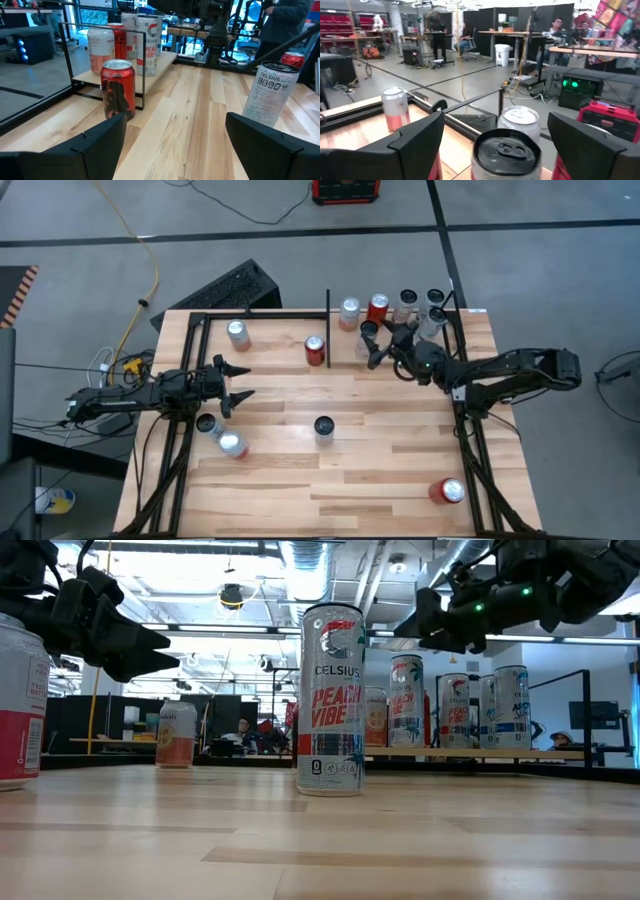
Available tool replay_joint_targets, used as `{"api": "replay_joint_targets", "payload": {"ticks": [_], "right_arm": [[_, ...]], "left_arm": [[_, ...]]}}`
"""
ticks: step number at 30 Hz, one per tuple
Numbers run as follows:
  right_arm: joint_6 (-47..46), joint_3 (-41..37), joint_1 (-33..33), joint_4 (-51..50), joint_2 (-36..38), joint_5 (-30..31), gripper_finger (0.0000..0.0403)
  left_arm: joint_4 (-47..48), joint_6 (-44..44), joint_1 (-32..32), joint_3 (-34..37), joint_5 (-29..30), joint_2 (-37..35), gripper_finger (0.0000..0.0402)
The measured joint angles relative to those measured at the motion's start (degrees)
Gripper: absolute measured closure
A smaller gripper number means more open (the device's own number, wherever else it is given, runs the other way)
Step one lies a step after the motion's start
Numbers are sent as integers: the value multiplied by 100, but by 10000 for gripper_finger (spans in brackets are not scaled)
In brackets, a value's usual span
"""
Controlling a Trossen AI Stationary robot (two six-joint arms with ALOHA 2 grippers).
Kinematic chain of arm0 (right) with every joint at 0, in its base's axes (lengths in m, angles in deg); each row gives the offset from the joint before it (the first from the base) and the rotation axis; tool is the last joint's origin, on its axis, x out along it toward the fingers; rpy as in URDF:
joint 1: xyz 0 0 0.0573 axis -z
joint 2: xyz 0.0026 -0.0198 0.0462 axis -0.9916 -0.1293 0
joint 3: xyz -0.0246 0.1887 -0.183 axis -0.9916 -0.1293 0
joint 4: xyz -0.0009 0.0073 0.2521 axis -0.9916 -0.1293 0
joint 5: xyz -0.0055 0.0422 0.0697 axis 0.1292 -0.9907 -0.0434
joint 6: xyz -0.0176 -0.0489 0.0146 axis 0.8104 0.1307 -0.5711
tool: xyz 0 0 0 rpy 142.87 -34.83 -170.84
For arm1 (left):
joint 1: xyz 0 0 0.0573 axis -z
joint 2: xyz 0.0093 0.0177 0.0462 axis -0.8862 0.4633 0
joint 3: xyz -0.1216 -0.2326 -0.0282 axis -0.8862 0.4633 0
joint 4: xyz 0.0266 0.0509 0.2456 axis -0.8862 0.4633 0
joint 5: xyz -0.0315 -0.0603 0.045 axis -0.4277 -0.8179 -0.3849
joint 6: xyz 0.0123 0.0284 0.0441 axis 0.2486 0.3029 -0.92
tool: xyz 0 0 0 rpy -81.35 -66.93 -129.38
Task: Place canned beverage on shelf
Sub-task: Put the black pink soda can on the shelf
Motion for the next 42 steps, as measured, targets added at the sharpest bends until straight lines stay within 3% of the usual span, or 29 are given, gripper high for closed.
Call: {"api": "replay_joint_targets", "payload": {"ticks": [10,32,36,42], "right_arm": [[-282,2,35,-160,-151,51,21],[-238,2,68,782,-1279,208,22],[-234,2,116,772,-1281,229,44],[-232,2,221,792,-1279,218,111]], "left_arm": [[0,0,0,0,0,-1,74],[0,0,0,0,2,-1,74],[-1,0,0,1,0,-1,74],[1,0,0,-1,0,-1,74]]}}
